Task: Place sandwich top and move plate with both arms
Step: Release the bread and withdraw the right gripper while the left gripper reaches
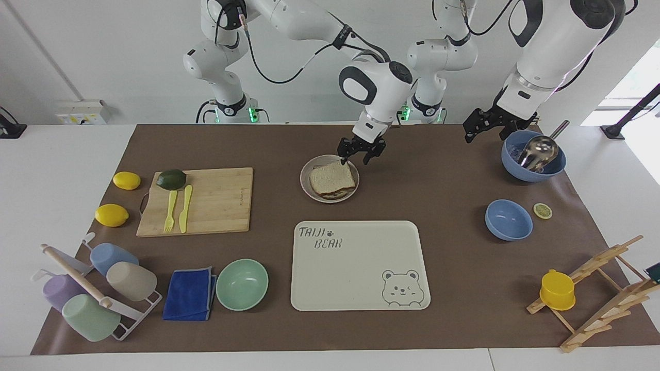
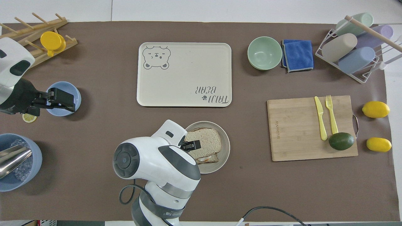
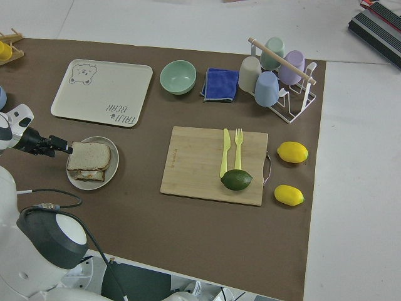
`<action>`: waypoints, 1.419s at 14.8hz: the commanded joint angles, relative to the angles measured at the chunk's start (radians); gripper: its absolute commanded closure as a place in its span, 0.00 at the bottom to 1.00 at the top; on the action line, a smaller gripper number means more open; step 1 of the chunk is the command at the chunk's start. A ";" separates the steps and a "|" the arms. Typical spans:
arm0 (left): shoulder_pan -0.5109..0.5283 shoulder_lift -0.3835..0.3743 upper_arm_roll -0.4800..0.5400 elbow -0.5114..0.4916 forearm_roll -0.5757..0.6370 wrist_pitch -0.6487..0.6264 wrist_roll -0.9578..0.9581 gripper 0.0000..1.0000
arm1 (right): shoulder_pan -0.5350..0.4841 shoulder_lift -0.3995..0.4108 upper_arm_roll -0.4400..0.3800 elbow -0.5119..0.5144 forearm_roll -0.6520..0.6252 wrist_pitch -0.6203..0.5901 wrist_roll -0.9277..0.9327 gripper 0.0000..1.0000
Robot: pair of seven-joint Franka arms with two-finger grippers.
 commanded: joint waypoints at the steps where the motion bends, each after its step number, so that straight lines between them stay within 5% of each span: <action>1: 0.014 -0.021 -0.010 -0.016 -0.011 0.005 -0.009 0.00 | -0.192 -0.084 0.013 -0.012 0.066 0.008 -0.059 0.00; 5: -0.001 -0.059 -0.016 -0.091 -0.011 0.023 -0.010 0.00 | -0.488 -0.204 0.010 -0.010 0.170 -0.136 -0.306 0.00; 10: -0.140 -0.182 -0.022 -0.420 -0.014 0.250 -0.071 0.00 | -0.730 -0.377 0.004 -0.010 0.211 -0.325 -0.492 0.00; 13: -0.231 -0.183 -0.022 -0.545 -0.030 0.357 -0.157 0.00 | -0.741 -0.450 -0.037 -0.027 0.225 -0.363 -0.530 0.00; 21: -0.449 -0.134 -0.022 -0.777 -0.137 0.728 -0.427 0.00 | -0.760 -0.443 -0.120 -0.024 0.219 -0.348 -0.662 0.00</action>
